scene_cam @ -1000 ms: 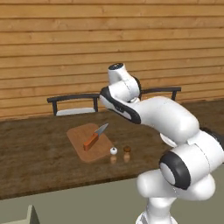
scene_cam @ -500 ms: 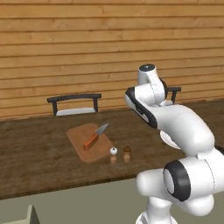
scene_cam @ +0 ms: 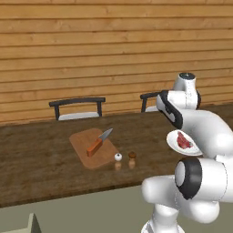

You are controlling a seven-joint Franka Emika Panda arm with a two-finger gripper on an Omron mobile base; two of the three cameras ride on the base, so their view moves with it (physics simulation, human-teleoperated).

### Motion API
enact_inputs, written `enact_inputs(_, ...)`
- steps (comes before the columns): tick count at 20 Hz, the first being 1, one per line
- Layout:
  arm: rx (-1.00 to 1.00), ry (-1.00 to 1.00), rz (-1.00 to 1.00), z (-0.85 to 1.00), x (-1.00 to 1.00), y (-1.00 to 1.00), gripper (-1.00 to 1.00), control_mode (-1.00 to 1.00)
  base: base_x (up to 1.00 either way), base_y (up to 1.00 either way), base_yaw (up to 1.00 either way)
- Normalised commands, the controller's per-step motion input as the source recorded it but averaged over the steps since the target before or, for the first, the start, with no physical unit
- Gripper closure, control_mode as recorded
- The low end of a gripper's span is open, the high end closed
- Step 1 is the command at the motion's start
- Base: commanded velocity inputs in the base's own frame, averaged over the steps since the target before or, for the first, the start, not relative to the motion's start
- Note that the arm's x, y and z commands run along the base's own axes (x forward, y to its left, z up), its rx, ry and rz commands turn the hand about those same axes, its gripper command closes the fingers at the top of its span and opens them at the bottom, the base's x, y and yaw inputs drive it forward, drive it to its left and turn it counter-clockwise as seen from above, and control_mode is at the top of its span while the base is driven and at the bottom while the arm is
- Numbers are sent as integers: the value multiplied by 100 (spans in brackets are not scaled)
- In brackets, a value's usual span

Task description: Pick up the knife from the drawer and place it on the cutting board. Then place the meat from the plate to the cutting board.

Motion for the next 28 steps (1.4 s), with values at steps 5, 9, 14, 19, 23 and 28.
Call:
enact_inputs(5,1,9,18,-37,0,-61,-100,-100,0,0,0)
enact_inputs(9,0,11,17,-31,0,-34,-100,-100,0,0,0)
enact_inputs(14,0,5,14,-31,0,-23,-100,-100,0,0,0)
enact_inputs(19,0,1,12,-38,0,-32,-100,-100,0,0,0)
enact_inputs(23,0,2,10,-36,0,-38,-100,-100,0,0,0)
enact_inputs(28,0,3,9,-31,1,-37,-100,-100,0,0,0)
